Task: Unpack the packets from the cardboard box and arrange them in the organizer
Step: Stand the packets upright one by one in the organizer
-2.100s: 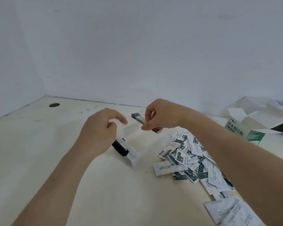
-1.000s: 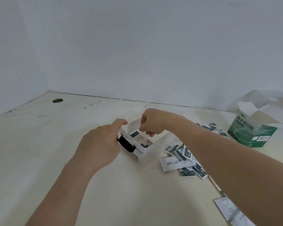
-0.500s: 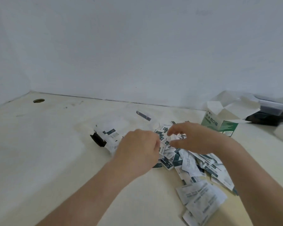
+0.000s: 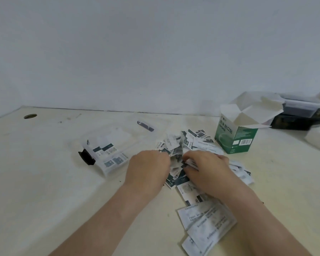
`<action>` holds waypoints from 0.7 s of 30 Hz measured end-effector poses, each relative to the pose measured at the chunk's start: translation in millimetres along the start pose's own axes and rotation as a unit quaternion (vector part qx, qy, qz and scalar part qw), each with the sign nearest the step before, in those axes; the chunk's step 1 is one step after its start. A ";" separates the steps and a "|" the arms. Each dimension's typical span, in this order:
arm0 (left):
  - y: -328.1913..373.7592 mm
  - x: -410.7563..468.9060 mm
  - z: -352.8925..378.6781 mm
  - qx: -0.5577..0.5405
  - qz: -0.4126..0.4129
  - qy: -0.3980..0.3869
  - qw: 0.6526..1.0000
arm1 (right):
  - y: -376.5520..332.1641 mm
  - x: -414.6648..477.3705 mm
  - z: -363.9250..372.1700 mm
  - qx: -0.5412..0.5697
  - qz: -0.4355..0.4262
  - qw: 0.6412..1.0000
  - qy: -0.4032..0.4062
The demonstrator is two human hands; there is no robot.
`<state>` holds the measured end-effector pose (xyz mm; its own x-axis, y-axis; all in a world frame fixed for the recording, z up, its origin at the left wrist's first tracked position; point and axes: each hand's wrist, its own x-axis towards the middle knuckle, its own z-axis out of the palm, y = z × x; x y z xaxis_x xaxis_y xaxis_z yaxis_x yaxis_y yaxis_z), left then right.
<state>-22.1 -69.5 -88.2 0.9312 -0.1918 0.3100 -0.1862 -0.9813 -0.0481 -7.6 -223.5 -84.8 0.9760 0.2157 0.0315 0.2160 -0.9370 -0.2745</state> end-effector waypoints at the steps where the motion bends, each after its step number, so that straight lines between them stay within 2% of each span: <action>1: -2.1 -1.4 -2.7 -0.015 -0.008 0.023 1.000 | -0.1 0.0 1.6 0.010 0.001 1.000 0.013; 3: -10.9 -4.1 -5.7 -0.107 -0.040 0.091 0.989 | 1.1 0.7 1.7 0.054 0.001 0.997 0.060; 5: -15.9 -5.9 -8.0 -0.271 -0.097 0.123 0.950 | 2.6 -0.8 -2.6 0.210 0.002 0.972 0.102; 6: -17.0 -5.5 -9.3 -0.382 -0.126 0.123 0.907 | 0.8 -2.9 -6.5 0.339 0.006 0.936 0.094; 7: -16.0 -4.8 -10.7 -0.483 -0.153 0.108 0.856 | -2.4 -4.5 -9.2 0.471 0.011 0.880 0.057; 8: -13.4 -4.7 -12.5 -0.563 -0.177 0.086 0.803 | -5.4 -6.1 -10.6 0.567 0.017 0.824 0.020; 9: -10.2 -5.1 -14.7 -0.618 -0.192 0.062 0.760 | -8.7 -6.8 -9.2 0.617 0.017 0.787 0.002; 10: -7.1 -5.4 -16.6 -0.652 -0.198 0.046 0.731 | -12.1 -7.0 -5.9 0.645 0.016 0.764 0.002; 13: -3.1 -6.2 -15.5 -0.704 -0.201 0.033 0.680 | -18.5 -5.8 6.0 0.702 0.036 0.711 0.020; 16: -7.9 -4.9 -13.9 -0.747 -0.206 0.011 0.632 | -18.1 -5.9 8.7 0.723 0.037 0.690 0.025; 18: -9.5 -5.2 -16.0 -0.771 -0.203 -0.019 0.603 | -17.7 -5.3 9.2 0.708 0.020 0.705 0.029; 19: -10.3 -5.6 -15.9 -0.772 -0.208 -0.020 0.601 | -17.4 -4.8 10.5 0.699 0.013 0.715 0.030; 21: -10.2 -6.6 -15.3 -0.755 -0.218 0.011 0.618 | -17.2 -4.7 10.3 0.693 0.008 0.720 0.019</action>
<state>-31.1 -58.0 -75.2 0.9946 0.1040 -0.0060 -0.0145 0.1951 0.9807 -16.2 -205.5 -90.2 0.9839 0.1749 0.0366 -0.0068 0.2414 -0.9704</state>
